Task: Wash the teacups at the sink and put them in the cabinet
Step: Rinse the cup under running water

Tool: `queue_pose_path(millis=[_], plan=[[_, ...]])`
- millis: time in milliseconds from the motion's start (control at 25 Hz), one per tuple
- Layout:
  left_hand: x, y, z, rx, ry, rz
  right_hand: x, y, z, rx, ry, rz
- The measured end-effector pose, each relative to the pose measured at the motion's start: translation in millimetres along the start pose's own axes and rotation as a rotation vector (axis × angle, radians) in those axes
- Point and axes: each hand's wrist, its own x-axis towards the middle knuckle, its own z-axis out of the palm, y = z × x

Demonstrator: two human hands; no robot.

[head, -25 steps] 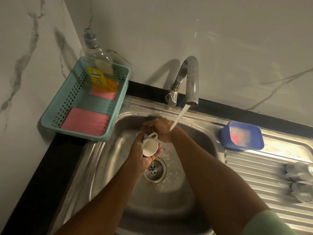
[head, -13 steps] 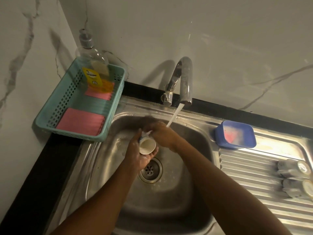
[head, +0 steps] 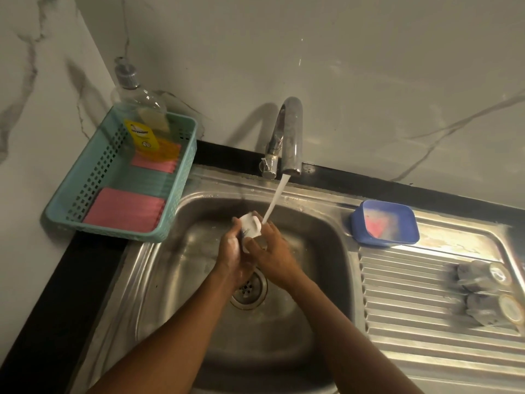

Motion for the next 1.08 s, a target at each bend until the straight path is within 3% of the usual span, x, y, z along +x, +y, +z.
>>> queue_pose_path(millis=[240,440,640,800,920,1080], plan=[[-8,5,6,0.150,0.074,-0.010,7,6,10,0.283,0.257,0.158],[-2,6,27,0.256,0.178,-0.036,3,0,-6,0.476,0.259,0.156],[24,14,50,0.540,0.437,0.048,-2,13,-13,0.335,0.340,0.168],[36,15,67,0.536,0.471,0.027,-9,19,-23,0.244,0.428,0.107],[39,16,80,0.579,0.405,-0.014,-13,22,-26,0.202,0.449,0.046],[36,20,85,0.549,0.379,0.055,-15,19,-24,0.162,0.459,-0.032]])
